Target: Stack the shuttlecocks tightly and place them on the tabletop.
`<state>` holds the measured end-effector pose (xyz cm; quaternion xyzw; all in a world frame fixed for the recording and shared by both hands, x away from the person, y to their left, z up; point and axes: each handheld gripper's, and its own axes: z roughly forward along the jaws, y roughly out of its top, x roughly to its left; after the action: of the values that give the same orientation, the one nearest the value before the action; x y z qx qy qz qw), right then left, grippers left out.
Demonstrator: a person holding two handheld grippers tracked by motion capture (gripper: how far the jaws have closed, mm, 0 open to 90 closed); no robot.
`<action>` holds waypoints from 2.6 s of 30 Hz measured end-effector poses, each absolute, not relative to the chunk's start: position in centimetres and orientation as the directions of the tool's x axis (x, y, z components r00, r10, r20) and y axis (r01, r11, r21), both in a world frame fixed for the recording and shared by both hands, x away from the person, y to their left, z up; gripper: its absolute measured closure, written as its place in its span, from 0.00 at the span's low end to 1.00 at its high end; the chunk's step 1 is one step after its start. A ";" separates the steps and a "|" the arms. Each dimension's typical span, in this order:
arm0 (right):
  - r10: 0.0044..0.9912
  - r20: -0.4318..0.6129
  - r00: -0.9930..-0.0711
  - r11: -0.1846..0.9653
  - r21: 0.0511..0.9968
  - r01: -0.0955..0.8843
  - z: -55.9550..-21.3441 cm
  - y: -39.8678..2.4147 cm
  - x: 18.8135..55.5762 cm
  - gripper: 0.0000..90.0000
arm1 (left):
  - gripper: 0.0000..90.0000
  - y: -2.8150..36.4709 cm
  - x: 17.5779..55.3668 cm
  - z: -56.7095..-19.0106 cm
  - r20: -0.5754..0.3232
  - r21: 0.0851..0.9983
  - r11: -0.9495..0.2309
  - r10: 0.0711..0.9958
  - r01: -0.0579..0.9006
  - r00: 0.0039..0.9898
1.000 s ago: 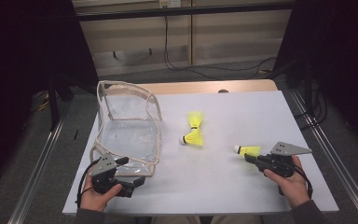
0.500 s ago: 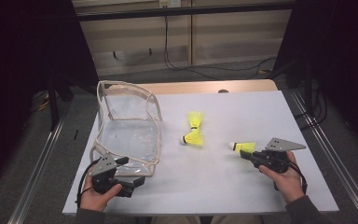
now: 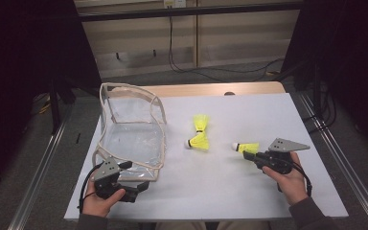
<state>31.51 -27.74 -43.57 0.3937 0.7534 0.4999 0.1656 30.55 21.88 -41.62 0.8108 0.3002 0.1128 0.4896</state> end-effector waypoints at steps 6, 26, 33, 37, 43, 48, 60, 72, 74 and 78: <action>0.757 0.142 -0.638 0.190 0.886 0.422 -43.5 -27.3 31.9 0.98 | 0.05 21.9 30.6 -41.6 -0.111 0.864 -0.337 0.598 0.375 0.794; 0.744 0.154 -0.650 0.181 0.890 0.419 -43.2 -26.2 33.0 0.98 | 0.05 21.9 30.6 -41.7 -0.109 0.867 -0.335 0.596 0.370 0.796; 0.744 0.167 -0.647 0.168 0.890 0.424 -43.3 -26.2 33.3 0.98 | 0.05 21.9 30.6 -41.7 -0.110 0.867 -0.335 0.594 0.369 0.797; 0.743 0.166 -0.649 0.171 0.889 0.424 -43.3 -26.0 33.4 0.98 | 0.05 21.9 30.6 -41.7 -0.110 0.867 -0.335 0.594 0.369 0.797; 0.743 0.157 -0.650 0.183 0.887 0.424 -43.3 -25.7 33.7 0.98 | 0.05 22.0 30.6 -41.6 -0.107 0.865 -0.341 0.592 0.369 0.799; 0.740 0.151 -0.655 0.192 0.886 0.422 -43.2 -25.6 33.8 0.98 | 0.05 22.0 30.6 -41.6 -0.108 0.865 -0.341 0.589 0.368 0.801; 0.736 0.143 -0.661 0.203 0.885 0.418 -43.1 -25.3 34.3 0.98 | 0.05 22.0 30.6 -41.7 -0.111 0.867 -0.334 0.594 0.370 0.797; 0.736 0.135 -0.663 0.208 0.887 0.412 -43.0 -25.0 34.8 0.98 | 0.05 22.0 30.6 -41.7 -0.111 0.867 -0.335 0.593 0.369 0.797; 0.737 0.137 -0.662 0.206 0.887 0.413 -43.0 -25.0 34.9 0.98 | 0.05 22.0 30.6 -41.7 -0.109 0.866 -0.338 0.592 0.368 0.798; 0.736 0.135 -0.663 0.210 0.886 0.414 -43.1 -24.9 35.1 0.98 | 0.05 22.0 30.6 -41.7 -0.109 0.866 -0.338 0.592 0.368 0.799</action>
<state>35.07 -24.93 -43.09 0.3777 0.7610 0.5024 0.1605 30.61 22.00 -41.69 0.8099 0.2964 0.1134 0.4933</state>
